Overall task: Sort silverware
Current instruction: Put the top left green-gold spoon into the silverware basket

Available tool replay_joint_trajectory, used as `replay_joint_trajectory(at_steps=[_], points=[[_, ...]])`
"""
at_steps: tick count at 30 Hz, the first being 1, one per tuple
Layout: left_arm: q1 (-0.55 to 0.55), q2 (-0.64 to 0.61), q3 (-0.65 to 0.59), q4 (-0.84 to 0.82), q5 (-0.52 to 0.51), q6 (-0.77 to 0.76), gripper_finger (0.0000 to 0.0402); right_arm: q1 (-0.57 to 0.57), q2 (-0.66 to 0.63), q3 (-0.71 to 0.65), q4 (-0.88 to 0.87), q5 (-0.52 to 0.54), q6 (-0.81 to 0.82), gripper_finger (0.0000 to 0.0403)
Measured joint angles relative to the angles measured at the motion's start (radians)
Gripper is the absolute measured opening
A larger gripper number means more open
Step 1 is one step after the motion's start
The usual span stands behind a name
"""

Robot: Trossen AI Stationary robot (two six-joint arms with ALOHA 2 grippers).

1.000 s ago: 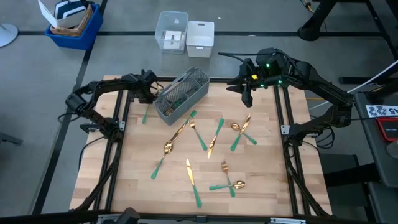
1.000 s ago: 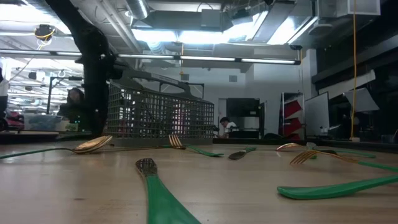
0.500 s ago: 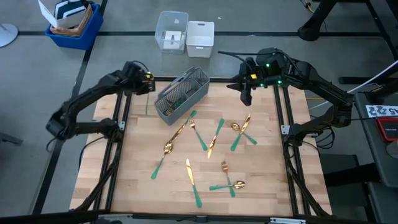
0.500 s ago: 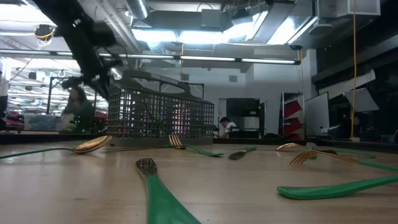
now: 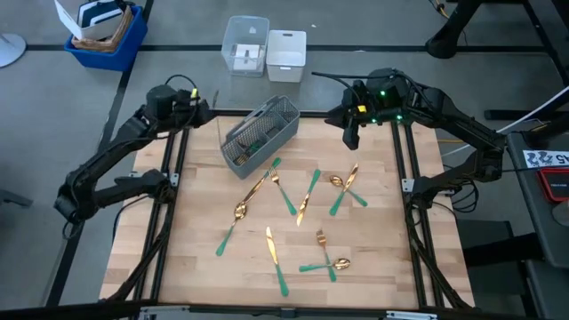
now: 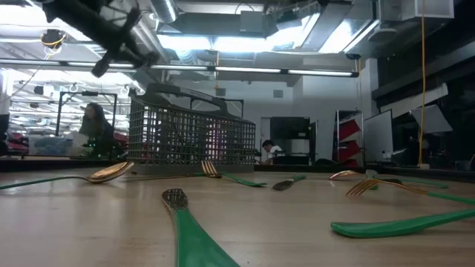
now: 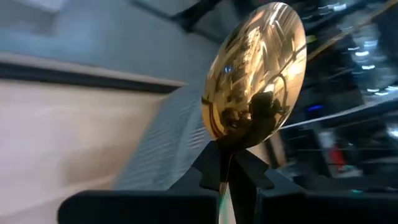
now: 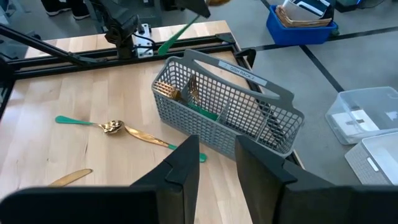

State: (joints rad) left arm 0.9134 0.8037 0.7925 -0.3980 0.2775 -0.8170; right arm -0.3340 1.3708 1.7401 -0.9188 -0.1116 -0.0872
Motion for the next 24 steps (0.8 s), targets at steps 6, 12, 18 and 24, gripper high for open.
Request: replay_joint_trajectory(at_steps=[6, 12, 18, 24], points=[[-0.126, 0.043, 0.0, 0.298, -0.034, -0.057, 0.0004, 0.0, 0.0, 0.0, 0.0, 0.0, 0.0, 0.0108], [-0.261, 0.187, 0.0, 0.627, -0.194, 0.054, 0.0006, 0.0, 0.0, 0.0, 0.002, 0.0, 0.0, 0.0108], [-0.326, 0.391, 0.0, 0.916, -0.283, 0.253, 0.0005, 0.0, 0.0, 0.0, 0.003, 0.0, 0.0, 0.0108], [-0.331, 0.538, 0.0, 1.021, -0.319, 0.536, 0.0013, 0.0, 0.0, 0.0, 0.003, 0.0, 0.0, 0.0108]])
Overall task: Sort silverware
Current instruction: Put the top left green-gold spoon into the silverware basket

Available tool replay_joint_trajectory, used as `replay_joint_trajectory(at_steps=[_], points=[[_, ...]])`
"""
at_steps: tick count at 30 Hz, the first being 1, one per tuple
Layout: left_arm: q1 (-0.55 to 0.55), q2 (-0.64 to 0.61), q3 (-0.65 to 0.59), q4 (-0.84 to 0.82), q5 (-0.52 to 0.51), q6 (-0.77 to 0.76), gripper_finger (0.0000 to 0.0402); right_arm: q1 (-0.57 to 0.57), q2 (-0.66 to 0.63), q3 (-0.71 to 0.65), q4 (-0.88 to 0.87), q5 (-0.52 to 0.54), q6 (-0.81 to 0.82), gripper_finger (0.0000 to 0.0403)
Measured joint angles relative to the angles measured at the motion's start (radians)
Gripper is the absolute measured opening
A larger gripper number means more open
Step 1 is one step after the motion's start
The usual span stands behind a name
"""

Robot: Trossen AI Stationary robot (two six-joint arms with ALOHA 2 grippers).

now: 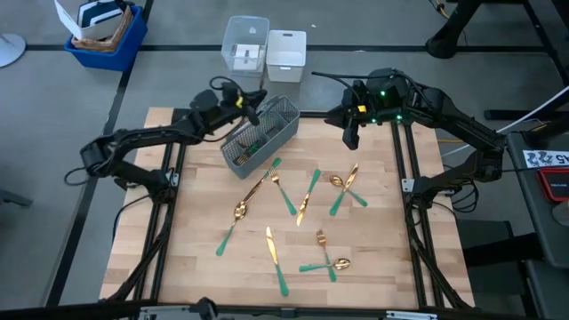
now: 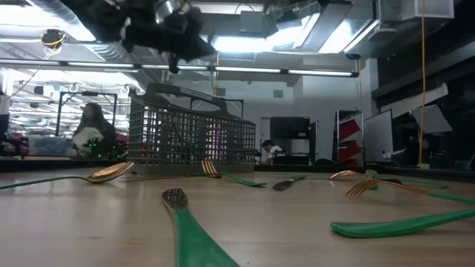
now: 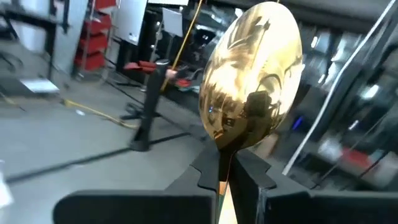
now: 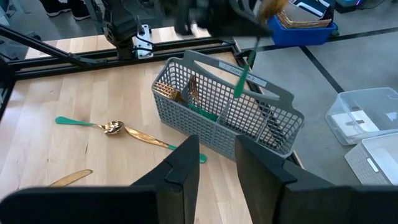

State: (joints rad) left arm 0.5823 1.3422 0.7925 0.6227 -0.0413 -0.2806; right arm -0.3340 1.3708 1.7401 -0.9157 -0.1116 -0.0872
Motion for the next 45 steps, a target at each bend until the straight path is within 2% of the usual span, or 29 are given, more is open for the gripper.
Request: replay_joint_trajectory(at_steps=[4, 17, 28, 38, 45], points=[[-0.011, 0.056, 0.0, 0.0, 0.002, 0.151, 0.0014, 0.0, 0.0, 0.0, 0.0, 0.0, 0.0, 0.0108], [-0.102, 0.127, -0.001, -0.039, 0.004, 0.395, 0.0017, 0.0, 0.0, 0.0, 0.0, 0.0, 0.0, 0.0108], [-0.111, 0.128, -0.001, -0.193, 0.001, 0.422, 0.0017, 0.0, 0.002, 0.0, 0.0, 0.0, 0.0, 0.0108], [-0.112, 0.126, 0.001, -0.22, -0.027, 0.413, 0.0018, 0.0, 0.002, 0.0, 0.0, 0.0, 0.0, 0.0108], [-0.111, 0.128, -0.001, -0.243, -0.052, 0.348, 0.0018, 0.0, 0.002, 0.0, 0.0, 0.0, 0.0, 0.0108]])
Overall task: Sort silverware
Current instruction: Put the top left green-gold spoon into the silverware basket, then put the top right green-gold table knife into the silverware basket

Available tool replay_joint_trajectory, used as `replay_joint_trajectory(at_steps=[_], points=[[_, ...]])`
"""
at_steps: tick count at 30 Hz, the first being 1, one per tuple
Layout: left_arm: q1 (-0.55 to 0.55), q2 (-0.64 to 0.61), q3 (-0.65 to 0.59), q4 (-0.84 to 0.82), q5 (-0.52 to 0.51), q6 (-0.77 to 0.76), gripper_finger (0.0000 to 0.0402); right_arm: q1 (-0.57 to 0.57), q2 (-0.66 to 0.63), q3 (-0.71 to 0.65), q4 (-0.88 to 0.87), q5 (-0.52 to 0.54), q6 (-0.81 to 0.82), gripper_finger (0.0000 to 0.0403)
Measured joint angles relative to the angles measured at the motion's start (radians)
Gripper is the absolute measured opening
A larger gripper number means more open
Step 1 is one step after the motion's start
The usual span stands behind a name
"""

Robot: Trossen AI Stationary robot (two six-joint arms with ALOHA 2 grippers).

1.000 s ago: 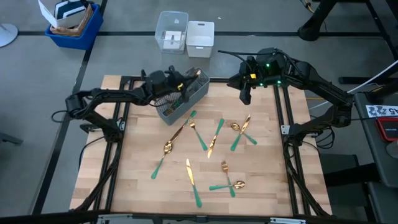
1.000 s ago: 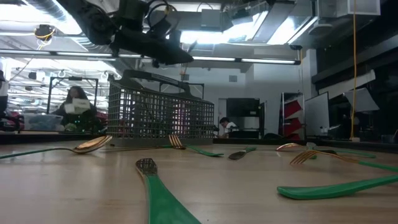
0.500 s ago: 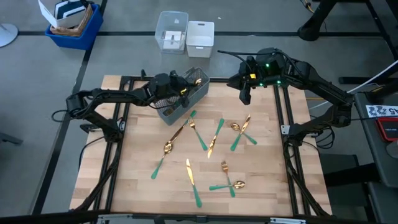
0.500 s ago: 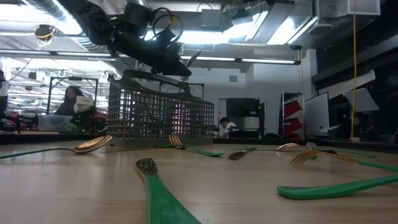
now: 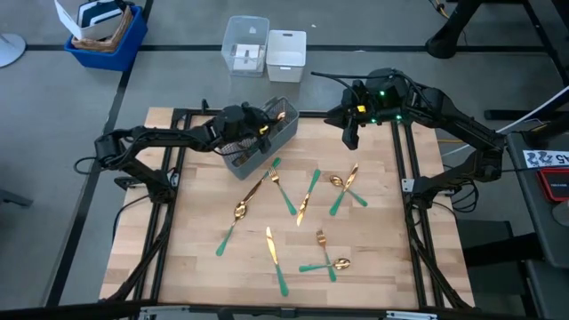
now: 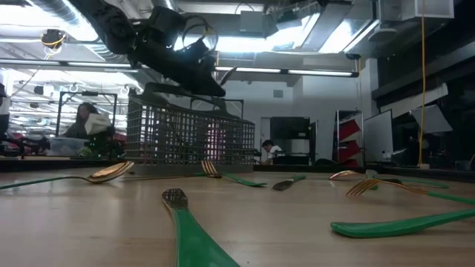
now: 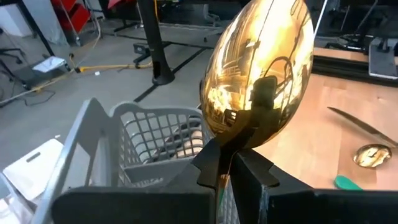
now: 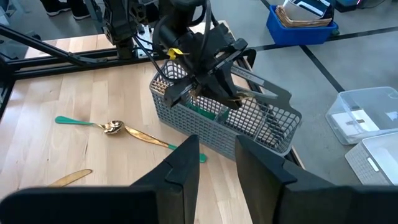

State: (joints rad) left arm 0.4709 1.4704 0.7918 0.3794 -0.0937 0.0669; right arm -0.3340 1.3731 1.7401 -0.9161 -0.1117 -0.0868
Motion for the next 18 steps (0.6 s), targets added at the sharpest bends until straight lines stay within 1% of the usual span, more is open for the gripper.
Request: replay_joint_trajectory(at_steps=[4, 9, 12, 18], points=[[0.0, -0.001, 0.0, -0.016, -0.001, -0.011, 0.0023, 0.0, 0.0, 0.0, 0.0, 0.0, 0.0, 0.0108], [0.0, -0.001, 0.0, -0.005, -0.007, -0.064, 0.0065, 0.0, 0.0, 0.0, -0.001, 0.0, 0.0, 0.0108], [0.0, -0.002, 0.0, 0.002, -0.007, -0.047, 0.0085, 0.0, 0.0, 0.0, -0.001, 0.0, 0.0, 0.0108], [-0.007, -0.002, 0.0, 0.011, -0.007, -0.063, 0.0111, 0.0, 0.0, 0.0, -0.002, 0.0, 0.0, 0.0108]])
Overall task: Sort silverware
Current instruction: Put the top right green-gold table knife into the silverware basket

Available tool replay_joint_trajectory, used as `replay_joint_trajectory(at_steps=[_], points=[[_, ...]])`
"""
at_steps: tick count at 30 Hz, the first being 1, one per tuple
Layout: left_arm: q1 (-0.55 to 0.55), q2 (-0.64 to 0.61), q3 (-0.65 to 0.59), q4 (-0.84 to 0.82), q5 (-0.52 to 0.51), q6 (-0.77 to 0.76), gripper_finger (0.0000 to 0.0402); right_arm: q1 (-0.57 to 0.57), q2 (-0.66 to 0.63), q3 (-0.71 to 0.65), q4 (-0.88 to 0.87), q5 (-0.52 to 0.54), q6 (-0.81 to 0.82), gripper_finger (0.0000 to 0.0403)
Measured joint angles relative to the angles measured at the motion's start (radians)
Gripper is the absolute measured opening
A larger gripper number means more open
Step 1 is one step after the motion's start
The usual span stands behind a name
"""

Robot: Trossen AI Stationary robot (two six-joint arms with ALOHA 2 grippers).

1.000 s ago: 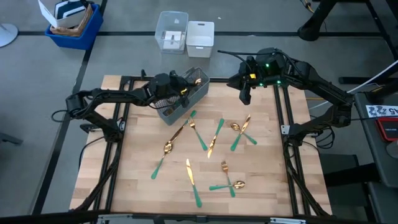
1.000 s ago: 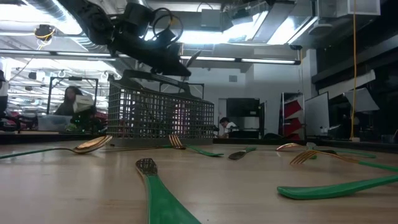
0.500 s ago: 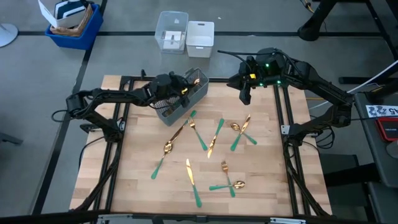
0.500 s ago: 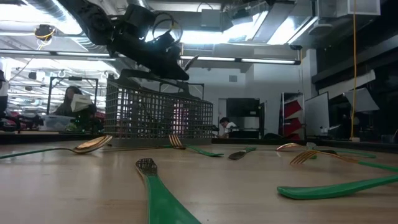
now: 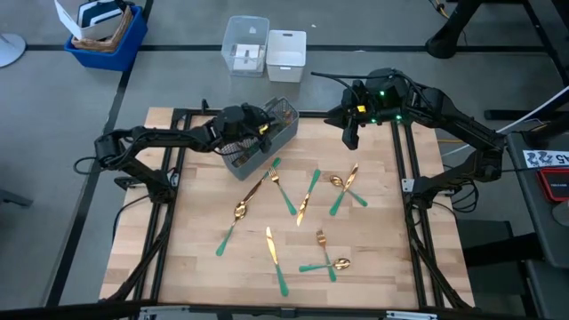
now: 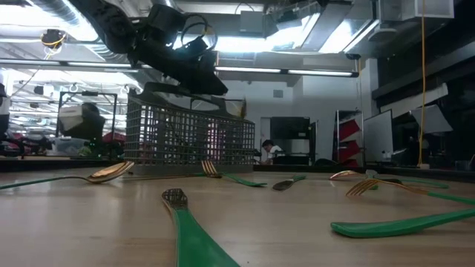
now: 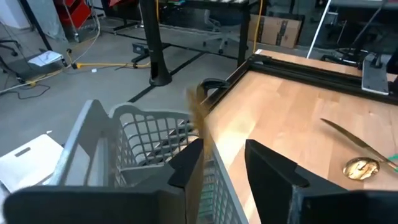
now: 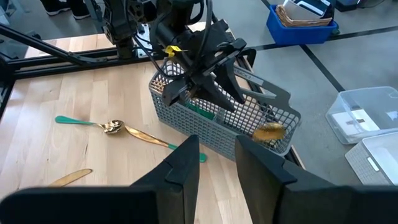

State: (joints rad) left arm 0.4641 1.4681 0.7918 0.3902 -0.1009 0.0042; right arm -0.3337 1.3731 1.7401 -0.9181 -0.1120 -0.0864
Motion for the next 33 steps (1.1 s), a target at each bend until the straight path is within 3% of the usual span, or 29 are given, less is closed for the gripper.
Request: replay_joint_trajectory(at_steps=[10, 16, 25, 33], points=[[-0.007, -0.123, 0.0, -0.012, 0.0, -0.181, 0.0114, 0.0, 0.0, 0.0, -0.007, -0.008, 0.028, 0.0108], [-0.049, -0.295, 0.0, -0.073, 0.093, -0.324, 0.0114, 0.0, 0.0, 0.0, -0.007, -0.057, 0.082, 0.0108], [-0.261, -0.53, 0.001, -0.506, 0.147, -0.489, 0.0114, 0.0, 0.0, 0.0, -0.039, -0.083, 0.088, 0.0108], [-0.482, -0.577, 0.001, -0.826, 0.145, -0.727, 0.0114, 0.001, 0.0, 0.0, -0.198, -0.084, 0.278, 0.0108]])
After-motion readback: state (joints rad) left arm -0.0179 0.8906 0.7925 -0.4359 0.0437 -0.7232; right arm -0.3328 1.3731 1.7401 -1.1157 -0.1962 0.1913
